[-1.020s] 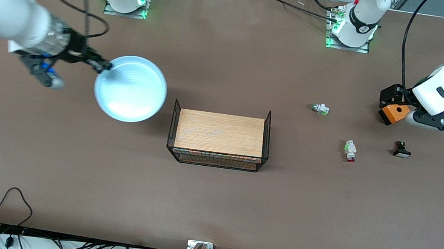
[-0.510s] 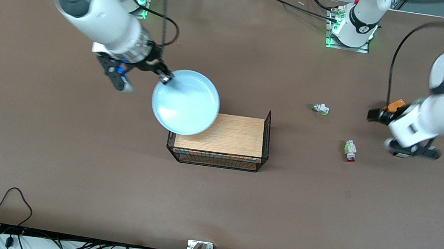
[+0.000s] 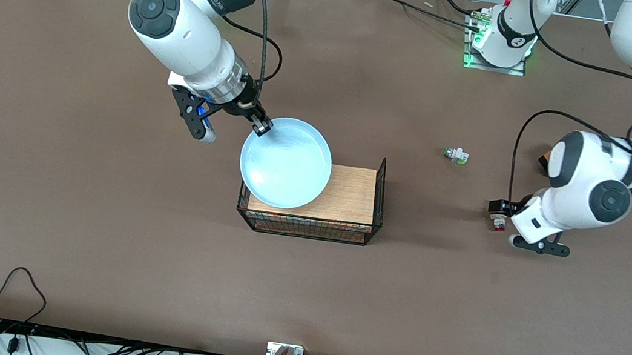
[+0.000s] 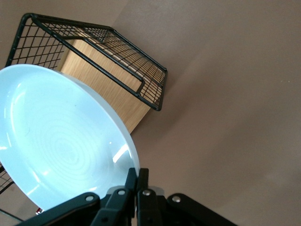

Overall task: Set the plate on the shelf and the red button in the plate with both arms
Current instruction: 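Carry the plate toward the tray while the left gripper reaches the button, then lower the plate onto the tray while the left gripper grasps the button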

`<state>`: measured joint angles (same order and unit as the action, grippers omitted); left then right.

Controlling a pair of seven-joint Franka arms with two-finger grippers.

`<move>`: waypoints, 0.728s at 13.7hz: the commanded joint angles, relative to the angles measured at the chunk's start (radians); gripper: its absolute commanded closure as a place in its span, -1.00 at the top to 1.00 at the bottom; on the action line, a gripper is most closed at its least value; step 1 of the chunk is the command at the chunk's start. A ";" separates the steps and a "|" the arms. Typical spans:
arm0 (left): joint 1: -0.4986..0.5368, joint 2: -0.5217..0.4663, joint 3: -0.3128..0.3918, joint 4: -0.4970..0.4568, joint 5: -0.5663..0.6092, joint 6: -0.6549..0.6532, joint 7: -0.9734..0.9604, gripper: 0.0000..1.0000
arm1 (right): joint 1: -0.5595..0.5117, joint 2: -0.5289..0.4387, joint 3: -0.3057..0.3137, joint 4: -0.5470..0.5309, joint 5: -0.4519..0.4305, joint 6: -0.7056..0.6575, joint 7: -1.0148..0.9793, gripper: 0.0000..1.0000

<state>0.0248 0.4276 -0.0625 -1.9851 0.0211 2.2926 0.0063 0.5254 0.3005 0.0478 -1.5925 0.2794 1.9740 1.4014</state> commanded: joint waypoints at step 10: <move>0.021 0.057 -0.002 -0.136 0.014 0.248 0.009 -0.58 | 0.074 0.107 -0.011 0.020 0.050 0.094 0.011 -1.00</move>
<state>0.0397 0.4886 -0.0620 -2.1249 0.0211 2.5346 0.0063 0.5870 0.3798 0.0480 -1.5919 0.3159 2.0467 1.4123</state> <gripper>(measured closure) 0.564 0.974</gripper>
